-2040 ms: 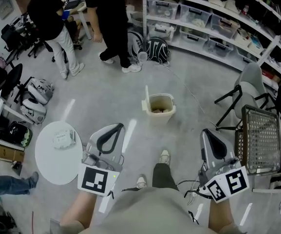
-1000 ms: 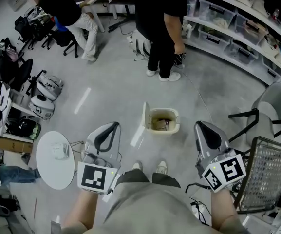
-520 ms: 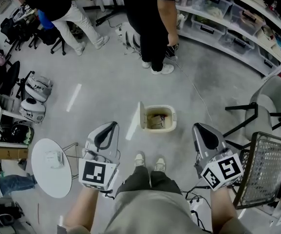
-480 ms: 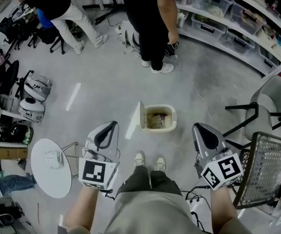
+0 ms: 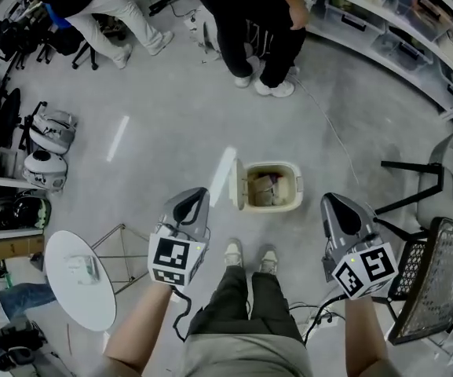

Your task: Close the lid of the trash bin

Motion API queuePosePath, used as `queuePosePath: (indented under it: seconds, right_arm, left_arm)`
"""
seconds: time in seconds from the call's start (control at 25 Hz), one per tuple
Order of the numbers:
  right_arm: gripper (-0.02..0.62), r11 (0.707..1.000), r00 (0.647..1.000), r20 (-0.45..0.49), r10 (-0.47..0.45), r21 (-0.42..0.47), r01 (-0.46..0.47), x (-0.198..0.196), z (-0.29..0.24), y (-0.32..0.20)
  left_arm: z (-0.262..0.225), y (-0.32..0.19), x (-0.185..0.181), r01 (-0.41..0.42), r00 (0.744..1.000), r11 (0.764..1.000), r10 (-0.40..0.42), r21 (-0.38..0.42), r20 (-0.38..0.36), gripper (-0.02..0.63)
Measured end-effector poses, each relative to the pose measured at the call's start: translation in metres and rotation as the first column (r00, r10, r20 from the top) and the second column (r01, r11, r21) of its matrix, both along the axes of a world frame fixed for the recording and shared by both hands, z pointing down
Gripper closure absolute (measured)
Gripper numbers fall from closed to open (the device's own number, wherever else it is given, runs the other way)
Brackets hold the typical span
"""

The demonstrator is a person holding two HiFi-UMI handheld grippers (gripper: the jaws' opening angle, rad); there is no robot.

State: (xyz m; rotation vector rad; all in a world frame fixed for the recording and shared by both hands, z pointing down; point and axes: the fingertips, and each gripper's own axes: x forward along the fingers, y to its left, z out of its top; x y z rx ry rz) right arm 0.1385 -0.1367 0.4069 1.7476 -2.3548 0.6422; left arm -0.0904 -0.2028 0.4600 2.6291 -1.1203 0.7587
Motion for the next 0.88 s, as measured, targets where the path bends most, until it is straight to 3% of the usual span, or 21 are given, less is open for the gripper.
queuePosePath:
  seconds: [0.36, 0.64, 0.88]
  right_arm:
    - [0.592, 0.993, 0.999, 0.013, 0.036, -0.109, -0.034, -0.008, 0.129, -0.022]
    - [0.592, 0.974, 0.995, 0.011, 0.103, -0.204, -0.098, 0.0, 0.214, -0.015]
    - [0.592, 0.954, 0.986, 0.01, 0.168, -0.254, -0.16, 0.017, 0.251, -0.008]
  left_arm:
    - [0.143, -0.017, 0.0, 0.017, 1.0, 0.983, -0.015, -0.181, 0.012, 0.604]
    - [0.258, -0.01, -0.001, 0.036, 0.999, 0.941, -0.026, -0.336, 0.036, 0.604]
    - [0.287, -0.015, 0.013, 0.009, 1.0, 0.93, -0.005, -0.368, 0.013, 0.603]
